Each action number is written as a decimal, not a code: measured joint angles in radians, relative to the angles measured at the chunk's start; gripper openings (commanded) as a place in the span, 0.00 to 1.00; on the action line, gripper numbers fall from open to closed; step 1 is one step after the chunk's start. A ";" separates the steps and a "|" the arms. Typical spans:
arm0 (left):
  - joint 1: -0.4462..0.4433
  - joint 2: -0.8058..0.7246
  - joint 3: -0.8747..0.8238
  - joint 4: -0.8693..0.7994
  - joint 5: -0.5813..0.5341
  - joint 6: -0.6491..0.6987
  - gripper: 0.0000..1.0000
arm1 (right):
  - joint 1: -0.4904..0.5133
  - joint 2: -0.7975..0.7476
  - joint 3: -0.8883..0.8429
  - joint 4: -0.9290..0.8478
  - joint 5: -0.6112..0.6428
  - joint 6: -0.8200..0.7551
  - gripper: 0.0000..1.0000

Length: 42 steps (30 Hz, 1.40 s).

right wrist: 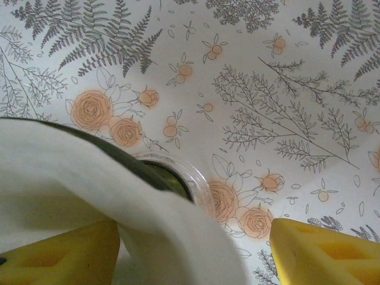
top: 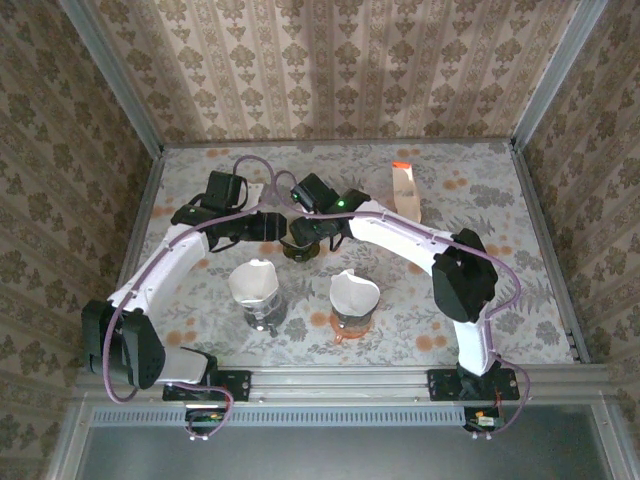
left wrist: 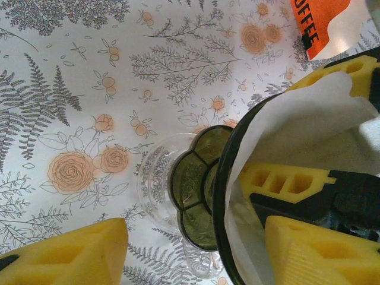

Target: Place the coffee filter in the dripper

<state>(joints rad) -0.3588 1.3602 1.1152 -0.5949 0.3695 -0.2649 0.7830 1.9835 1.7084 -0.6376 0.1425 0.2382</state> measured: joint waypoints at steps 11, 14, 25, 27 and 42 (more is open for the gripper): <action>0.000 0.000 0.000 -0.001 0.000 -0.003 0.49 | 0.000 0.008 0.009 -0.002 0.000 0.002 0.70; 0.000 0.000 0.000 -0.002 0.000 -0.003 0.45 | 0.000 0.008 0.010 -0.002 0.000 0.003 0.70; 0.000 0.007 0.000 -0.005 0.000 -0.003 0.41 | -0.004 -0.042 0.009 0.002 0.009 0.004 0.73; 0.000 0.014 0.000 -0.004 0.001 -0.003 0.40 | -0.004 -0.072 0.009 0.006 0.012 0.004 0.74; 0.000 0.020 0.000 -0.004 0.004 -0.003 0.40 | -0.019 -0.274 -0.161 0.073 0.064 0.042 0.71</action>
<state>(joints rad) -0.3584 1.3800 1.1152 -0.5987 0.3733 -0.2684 0.7635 1.7092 1.5471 -0.5648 0.2066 0.2798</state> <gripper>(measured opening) 0.401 0.725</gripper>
